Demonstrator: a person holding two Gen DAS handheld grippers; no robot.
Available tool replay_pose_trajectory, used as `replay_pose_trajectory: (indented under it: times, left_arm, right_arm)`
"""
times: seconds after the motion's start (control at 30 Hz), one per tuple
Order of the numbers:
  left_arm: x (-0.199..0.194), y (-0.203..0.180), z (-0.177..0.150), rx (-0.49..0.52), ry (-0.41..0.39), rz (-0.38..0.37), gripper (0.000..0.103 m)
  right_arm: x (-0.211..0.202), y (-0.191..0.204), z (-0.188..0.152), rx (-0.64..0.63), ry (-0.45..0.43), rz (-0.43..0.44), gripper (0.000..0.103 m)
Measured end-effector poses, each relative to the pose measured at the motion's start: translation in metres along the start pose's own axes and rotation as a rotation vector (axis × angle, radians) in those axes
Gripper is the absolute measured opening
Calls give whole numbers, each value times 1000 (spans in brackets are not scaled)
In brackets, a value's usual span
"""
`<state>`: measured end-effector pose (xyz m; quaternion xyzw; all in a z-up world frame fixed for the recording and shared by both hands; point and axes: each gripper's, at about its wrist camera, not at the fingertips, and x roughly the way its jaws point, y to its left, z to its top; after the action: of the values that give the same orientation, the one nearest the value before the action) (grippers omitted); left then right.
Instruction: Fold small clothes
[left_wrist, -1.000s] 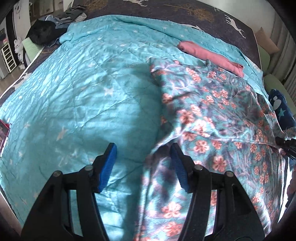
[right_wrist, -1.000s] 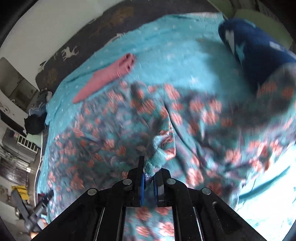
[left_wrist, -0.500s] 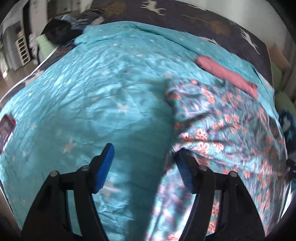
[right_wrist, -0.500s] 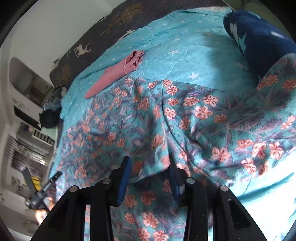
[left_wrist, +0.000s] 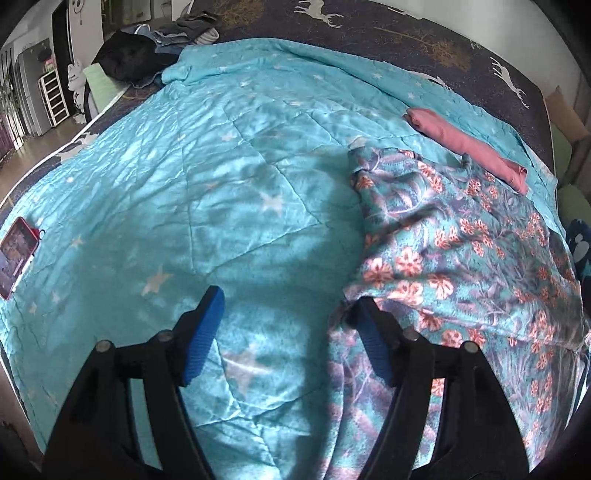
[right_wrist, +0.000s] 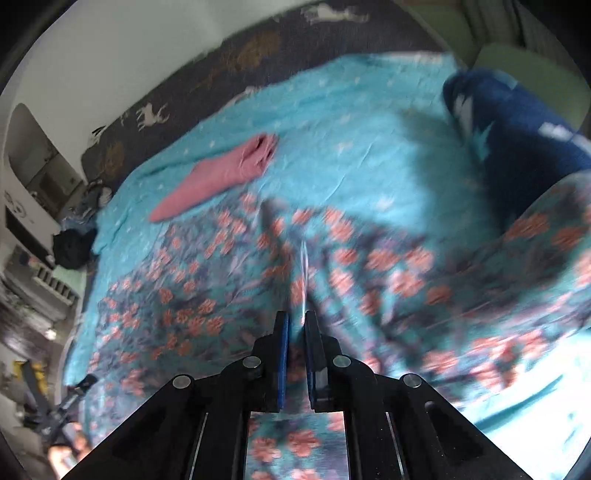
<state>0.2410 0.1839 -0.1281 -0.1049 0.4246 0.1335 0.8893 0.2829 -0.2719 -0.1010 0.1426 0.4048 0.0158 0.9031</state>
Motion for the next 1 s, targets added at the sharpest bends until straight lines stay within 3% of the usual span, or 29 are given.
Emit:
replay_pose_trajectory:
  times: [0.07,0.2,0.33,0.47,0.63,0.73,0.77,0.83,1.0]
  left_arm:
    - [2,1,-1,6,8,-10,72]
    - [0,6,-3,11,23,-34,73]
    - [-5,8,-7,29,32,-47,73]
    - [-9,4,-7,42,19,-85,73]
    - [-3,-2,-3,62,35,-153,72]
    - [1,-1,-1,56,52,-230,58]
    - [2,1,0,50,49,-256,57]
    - [2,1,0,52,46,-285,43]
    - [3,8,-3,20,40,-346,35]
  right_arm:
    - [2,-4,1,-37,-5,-80,5]
    - [9,-30,0,56,84,-2,7]
    - [2,-5,9,-51,58,10,12]
    - [14,74,28,-300,149,116,24]
    - [61,205,34,-591,276,166,47]
    - [88,273,28,-720,377,221,57]
    - [94,296,23,-786,384,223,59]
    - [107,340,10,-911,370,205,61]
    - [145,404,2,-928,431,235,61]
